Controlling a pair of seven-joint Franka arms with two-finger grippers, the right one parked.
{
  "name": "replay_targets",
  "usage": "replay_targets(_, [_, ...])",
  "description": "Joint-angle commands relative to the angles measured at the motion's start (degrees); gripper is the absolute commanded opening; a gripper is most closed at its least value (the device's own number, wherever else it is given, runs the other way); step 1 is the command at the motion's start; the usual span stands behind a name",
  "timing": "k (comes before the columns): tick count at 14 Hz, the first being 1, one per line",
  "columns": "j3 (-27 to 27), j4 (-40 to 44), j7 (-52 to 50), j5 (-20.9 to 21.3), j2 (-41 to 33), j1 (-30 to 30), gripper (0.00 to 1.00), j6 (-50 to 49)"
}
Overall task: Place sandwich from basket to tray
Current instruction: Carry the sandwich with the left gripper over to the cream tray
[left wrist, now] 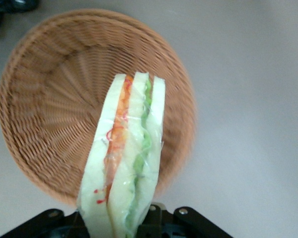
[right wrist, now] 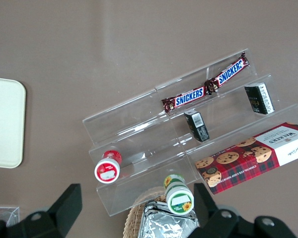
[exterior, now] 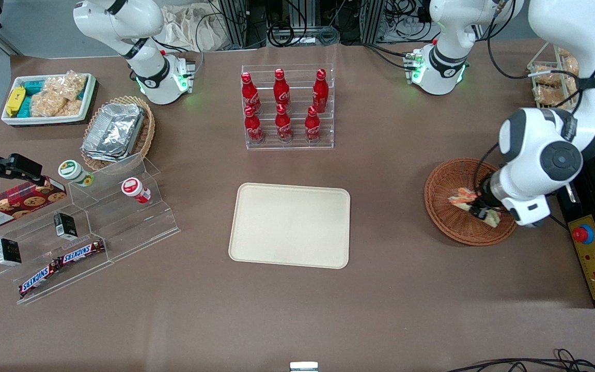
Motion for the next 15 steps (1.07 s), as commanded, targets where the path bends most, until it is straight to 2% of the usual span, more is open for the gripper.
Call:
replay_targets(1, [-8.4,3.9,1.6,-0.1,0.6,-0.7,0.0,-1.8])
replay_targets(5, [-18.7,6.9,15.0,1.4,5.2,-0.7,0.0,2.2])
replay_targets(7, [-19.8,6.3,24.5,3.8,8.4,-2.8,0.0,9.7])
replay_targets(9, [-19.8,6.7,29.3,6.4,13.2,-5.4,0.0,17.0])
replay_targets(11, [-19.8,6.9,28.8,12.8,18.0,-6.5,0.0,22.0])
replay_targets(15, [-19.6,12.0,23.6,19.0,25.8,-9.5,0.0,23.4])
